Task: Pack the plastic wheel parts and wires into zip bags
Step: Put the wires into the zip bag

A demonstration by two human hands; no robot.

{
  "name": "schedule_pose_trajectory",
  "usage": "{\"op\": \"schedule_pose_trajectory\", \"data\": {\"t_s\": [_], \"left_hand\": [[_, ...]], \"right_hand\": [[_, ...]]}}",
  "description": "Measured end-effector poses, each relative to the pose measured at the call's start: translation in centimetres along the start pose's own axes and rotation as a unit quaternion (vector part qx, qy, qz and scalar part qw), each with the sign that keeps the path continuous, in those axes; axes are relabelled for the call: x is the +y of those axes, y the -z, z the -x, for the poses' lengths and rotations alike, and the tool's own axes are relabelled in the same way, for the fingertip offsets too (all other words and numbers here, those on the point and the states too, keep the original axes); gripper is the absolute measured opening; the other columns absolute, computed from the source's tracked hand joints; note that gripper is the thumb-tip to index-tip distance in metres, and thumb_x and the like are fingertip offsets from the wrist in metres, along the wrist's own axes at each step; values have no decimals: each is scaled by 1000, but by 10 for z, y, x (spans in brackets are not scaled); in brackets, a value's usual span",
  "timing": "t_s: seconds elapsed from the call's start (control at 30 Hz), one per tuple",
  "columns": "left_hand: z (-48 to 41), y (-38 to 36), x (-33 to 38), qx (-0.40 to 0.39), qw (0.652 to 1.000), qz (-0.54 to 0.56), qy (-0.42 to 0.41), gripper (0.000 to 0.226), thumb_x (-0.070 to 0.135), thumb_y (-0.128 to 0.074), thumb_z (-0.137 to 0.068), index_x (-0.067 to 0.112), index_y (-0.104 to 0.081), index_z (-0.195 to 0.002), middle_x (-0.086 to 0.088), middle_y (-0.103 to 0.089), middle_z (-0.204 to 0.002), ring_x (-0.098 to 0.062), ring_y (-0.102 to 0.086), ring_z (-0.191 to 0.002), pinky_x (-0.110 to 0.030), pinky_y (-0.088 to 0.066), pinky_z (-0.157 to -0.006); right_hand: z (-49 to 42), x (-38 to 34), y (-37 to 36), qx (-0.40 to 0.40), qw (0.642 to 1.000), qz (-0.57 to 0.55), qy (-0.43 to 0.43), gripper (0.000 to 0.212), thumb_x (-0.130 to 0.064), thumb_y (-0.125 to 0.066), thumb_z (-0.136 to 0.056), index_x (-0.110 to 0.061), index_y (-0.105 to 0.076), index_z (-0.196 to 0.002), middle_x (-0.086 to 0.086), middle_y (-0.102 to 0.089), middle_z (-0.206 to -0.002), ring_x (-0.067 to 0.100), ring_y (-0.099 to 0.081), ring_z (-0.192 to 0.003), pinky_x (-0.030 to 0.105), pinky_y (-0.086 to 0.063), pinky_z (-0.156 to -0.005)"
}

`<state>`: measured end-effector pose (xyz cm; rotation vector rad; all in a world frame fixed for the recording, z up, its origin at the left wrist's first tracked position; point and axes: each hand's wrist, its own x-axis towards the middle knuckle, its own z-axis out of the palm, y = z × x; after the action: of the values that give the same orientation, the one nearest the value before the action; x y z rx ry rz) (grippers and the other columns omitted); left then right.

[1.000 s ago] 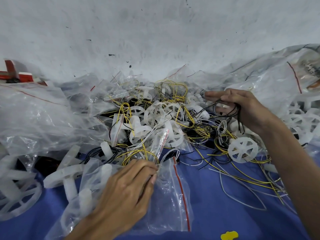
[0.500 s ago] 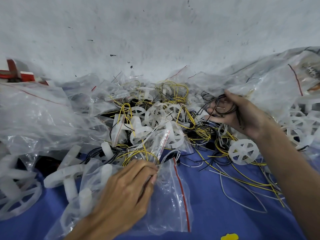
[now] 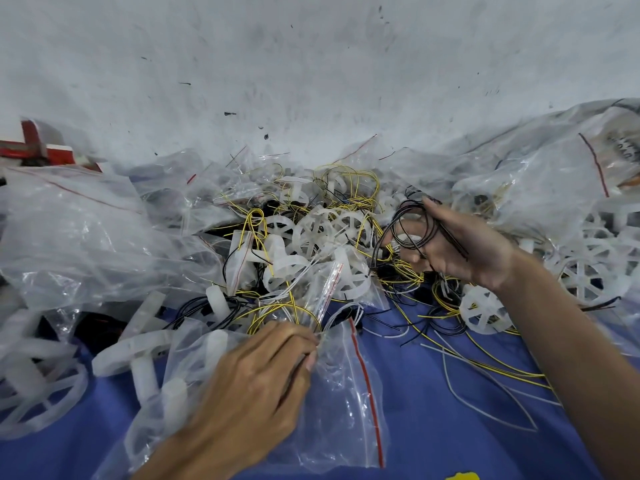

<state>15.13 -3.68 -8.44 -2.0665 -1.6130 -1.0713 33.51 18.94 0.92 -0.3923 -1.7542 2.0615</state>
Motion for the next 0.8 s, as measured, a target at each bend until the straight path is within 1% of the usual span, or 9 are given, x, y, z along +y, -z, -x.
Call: {"op": "schedule_pose_trajectory", "data": {"t_s": [0.1,0.2,0.3,0.4,0.47,0.5,0.57,0.7,0.8], "left_hand": [[0,-1,0,2,1000,-1,-2,19,17,-50,-91,10,-67,-90,6,-62,-94,-8,-58,-87,-20,-46,-78],[-1,-1,-1,3,1000,-2,-6,18,17,-49,-91,11,-66,-87,6,-62,-95,-9,-58,-86,-17,-44,-80],[-1,-1,-1,4,1000,-1,-9,19,17,-48,-92,11,-65,-85,6,-62,-95,-9,-58,-87,-16,-43,-80],[-1,-1,-2,5,1000,0,-10,19,17,-48,-92,11,-65,-85,6,-62,-95,-9,-58,-87,-17,-44,-80],[-1,-1,-2,5,1000,-3,-12,18,16,-48,-91,11,-65,-85,6,-62,-94,-9,-58,-87,-18,-44,-79],[-1,-1,-2,6,1000,-3,-12,18,16,-49,-91,11,-65,-85,6,-62,-94,-9,-58,-86,-17,-44,-79],[-1,-1,-1,8,1000,-3,-11,18,16,-48,-91,11,-65,-85,6,-62,-94,-8,-58,-86,-16,-43,-80],[-1,-1,-1,12,1000,2,-8,19,16,-48,-91,12,-64,-85,7,-62,-94,-8,-58,-86,-15,-43,-79],[-1,0,-1,9,1000,2,-7,18,16,-47,-91,12,-64,-85,7,-62,-93,-8,-58,-85,-18,-44,-77]], "right_hand": [[-2,3,1,21,1000,15,16,42,-39,-36,-92,-12,-57,-114,10,-67,-91,13,-45,-58,18,-41,-51],[-1,4,1,50,997,61,22,44,-41,-41,-89,-13,-71,-103,8,-60,-94,8,-43,-58,14,-37,-49],[-1,5,-1,64,995,69,33,40,-41,-46,-86,-12,-73,-93,3,-64,-92,6,-49,-60,13,-40,-50],[-2,6,-4,74,996,17,44,34,-38,-50,-85,-13,-72,-85,8,-71,-100,18,-68,-87,23,-54,-66],[-2,6,-6,55,997,-24,48,33,-34,-49,-88,-12,-73,-87,17,-67,-110,30,-63,-107,35,-56,-75],[-3,6,-7,46,997,-40,49,32,-32,-49,-89,-11,-73,-89,20,-66,-113,34,-60,-111,40,-55,-77],[-4,7,-9,40,996,-64,48,32,-30,-49,-89,-9,-73,-89,22,-67,-108,37,-60,-110,44,-54,-78],[-6,10,-14,44,995,-84,35,33,-33,-49,-86,-11,-74,-86,16,-70,-90,37,-64,-102,46,-55,-74],[-8,13,-18,15,995,-98,23,36,-32,-47,-89,-5,-68,-101,20,-66,-110,38,-59,-112,50,-54,-79]]}}
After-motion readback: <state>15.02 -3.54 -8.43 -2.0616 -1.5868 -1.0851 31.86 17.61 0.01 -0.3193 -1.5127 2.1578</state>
